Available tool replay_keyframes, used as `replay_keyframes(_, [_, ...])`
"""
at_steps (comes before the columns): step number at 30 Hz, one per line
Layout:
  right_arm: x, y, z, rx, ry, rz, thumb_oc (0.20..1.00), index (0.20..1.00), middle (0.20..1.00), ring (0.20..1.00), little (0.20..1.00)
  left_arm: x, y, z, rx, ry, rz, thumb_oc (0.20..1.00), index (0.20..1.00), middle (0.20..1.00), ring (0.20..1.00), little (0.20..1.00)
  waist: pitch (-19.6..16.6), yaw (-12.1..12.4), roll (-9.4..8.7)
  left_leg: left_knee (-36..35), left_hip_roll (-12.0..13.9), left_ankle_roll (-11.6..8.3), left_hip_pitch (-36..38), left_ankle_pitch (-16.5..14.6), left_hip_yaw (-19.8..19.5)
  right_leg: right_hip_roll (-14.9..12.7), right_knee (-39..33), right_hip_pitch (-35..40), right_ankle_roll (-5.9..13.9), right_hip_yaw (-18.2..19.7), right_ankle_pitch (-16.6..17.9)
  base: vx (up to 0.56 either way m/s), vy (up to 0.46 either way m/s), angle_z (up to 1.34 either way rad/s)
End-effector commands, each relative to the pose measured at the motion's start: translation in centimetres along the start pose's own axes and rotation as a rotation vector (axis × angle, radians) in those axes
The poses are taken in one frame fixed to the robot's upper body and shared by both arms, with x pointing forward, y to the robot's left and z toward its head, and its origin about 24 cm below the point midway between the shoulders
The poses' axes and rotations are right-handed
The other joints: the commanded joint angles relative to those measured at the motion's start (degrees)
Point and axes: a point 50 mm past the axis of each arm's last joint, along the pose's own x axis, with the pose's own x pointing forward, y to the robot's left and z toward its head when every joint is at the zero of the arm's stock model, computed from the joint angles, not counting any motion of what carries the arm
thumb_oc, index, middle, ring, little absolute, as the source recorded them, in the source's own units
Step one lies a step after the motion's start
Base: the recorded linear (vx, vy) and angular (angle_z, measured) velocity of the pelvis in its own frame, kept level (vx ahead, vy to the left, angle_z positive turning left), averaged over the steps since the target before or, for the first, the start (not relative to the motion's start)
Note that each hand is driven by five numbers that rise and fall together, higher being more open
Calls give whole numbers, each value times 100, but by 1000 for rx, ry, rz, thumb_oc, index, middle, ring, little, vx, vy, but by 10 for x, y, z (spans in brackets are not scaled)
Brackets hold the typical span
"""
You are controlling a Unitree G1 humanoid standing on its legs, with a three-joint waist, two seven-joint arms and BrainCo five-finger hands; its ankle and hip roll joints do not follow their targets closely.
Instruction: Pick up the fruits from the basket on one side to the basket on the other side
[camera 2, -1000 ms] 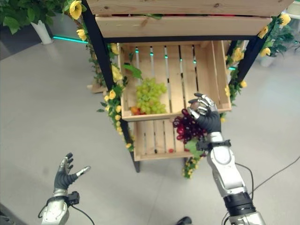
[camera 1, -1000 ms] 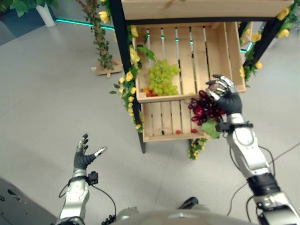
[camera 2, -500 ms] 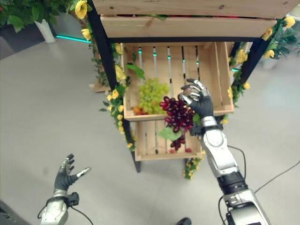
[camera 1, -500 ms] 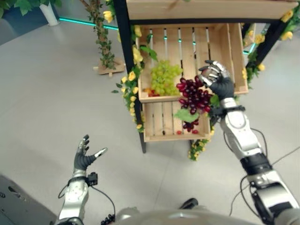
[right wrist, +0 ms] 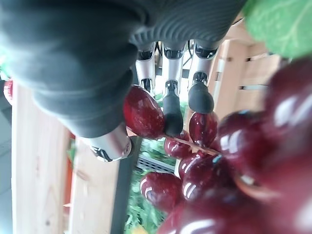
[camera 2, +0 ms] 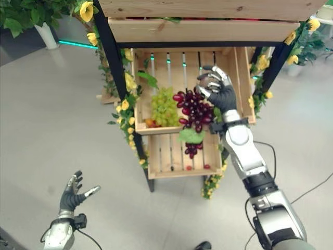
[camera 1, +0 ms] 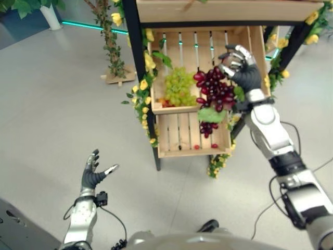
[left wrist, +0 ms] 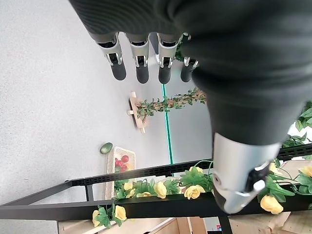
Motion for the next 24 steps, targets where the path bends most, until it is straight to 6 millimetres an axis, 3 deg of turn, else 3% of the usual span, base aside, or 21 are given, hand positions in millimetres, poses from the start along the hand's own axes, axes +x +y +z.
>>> replay_keyframes(1, [40,-10,59,39,-223,-69,200,200,200,200,200,7,11,18,8,-84,-18,1000,1000,1000,1000,1000,-249,226,-302,-58,-74,-34,-294,42,-328,-585,-421,565,1320,156,1099,0,0,0])
replay_keyframes(10, [83,-25,94,-8,-246,-156,200,200,200,200,200,10,14,19,14,-78,-32,1000,1000,1000,1000,1000,-294,298,-391,-57,-68,-69,-321,46,-351,-524,-450,539,1322,188,1107,0,0,0])
replay_keyframes(24, [103,-24,101,-33,-203,-202,200,200,200,200,200,12,12,22,21,-88,-51,1000,1000,1000,1000,1000,-297,411,-407,-93,-58,-94,-377,72,-437,-433,-502,522,1308,149,1048,3,0,1])
